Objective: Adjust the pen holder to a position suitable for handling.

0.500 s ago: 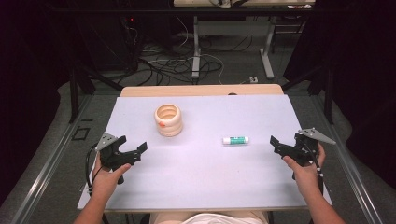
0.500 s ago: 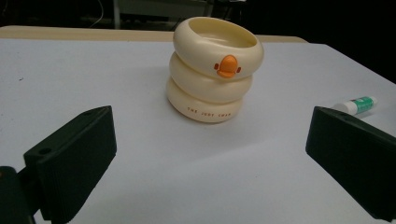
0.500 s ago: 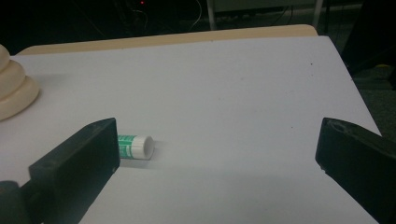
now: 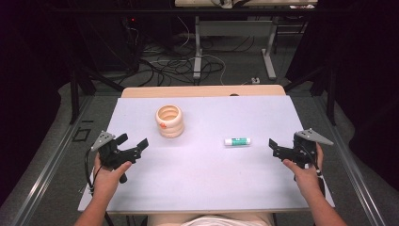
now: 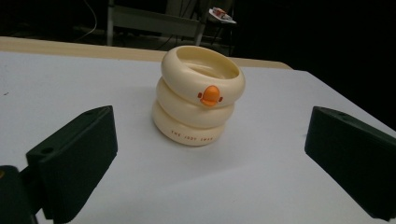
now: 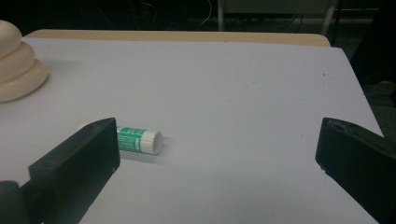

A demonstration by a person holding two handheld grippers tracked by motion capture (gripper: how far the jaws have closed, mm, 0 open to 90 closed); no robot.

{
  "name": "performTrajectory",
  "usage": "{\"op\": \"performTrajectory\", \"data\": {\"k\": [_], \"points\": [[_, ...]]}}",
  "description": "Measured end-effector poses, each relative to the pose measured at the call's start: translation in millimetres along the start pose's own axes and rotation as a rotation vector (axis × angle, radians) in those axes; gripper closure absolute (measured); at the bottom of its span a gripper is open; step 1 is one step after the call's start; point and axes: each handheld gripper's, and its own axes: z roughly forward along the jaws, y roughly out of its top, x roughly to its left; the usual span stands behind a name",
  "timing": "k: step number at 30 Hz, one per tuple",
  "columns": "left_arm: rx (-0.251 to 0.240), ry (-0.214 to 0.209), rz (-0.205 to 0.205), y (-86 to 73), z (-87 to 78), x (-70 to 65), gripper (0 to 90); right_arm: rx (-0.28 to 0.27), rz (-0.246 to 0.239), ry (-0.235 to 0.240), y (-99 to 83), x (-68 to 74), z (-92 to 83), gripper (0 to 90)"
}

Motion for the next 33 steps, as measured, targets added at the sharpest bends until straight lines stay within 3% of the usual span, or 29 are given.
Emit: {"op": "performTrajectory", "data": {"k": [3, 10, 18, 23, 27, 33], "points": [[-0.008, -0.001, -0.009, 3.6, 3.0, -2.6, 7.9, -0.026, -0.013, 0.001, 0.3, 0.6, 0.0, 0.0], [0.002, -0.019, -0.074, 16.7, 12.4, -4.2, 10.9, 0.008, -0.021, 0.008, -0.2, 2.7, 0.6, 0.0], [-0.013, -0.002, -0.078, 34.3, 21.4, -3.4, 13.1, -0.008, -0.002, 0.018, -0.8, 5.3, 2.1, 0.0], [-0.014, 0.009, -0.085, 45.2, 27.5, -3.9, 14.5, 0.011, 0.018, 0.026, 0.6, 2.5, 1.4, 0.0], [0.009, 0.018, -0.089, 51.2, 34.1, -2.9, 15.8, 0.017, 0.015, 0.018, -0.3, -1.2, 1.9, 0.0], [0.044, 0.032, -0.078, 60.4, 45.5, -1.6, 16.3, 0.013, 0.057, 0.025, 0.0, -4.2, 1.9, 0.0]]}}
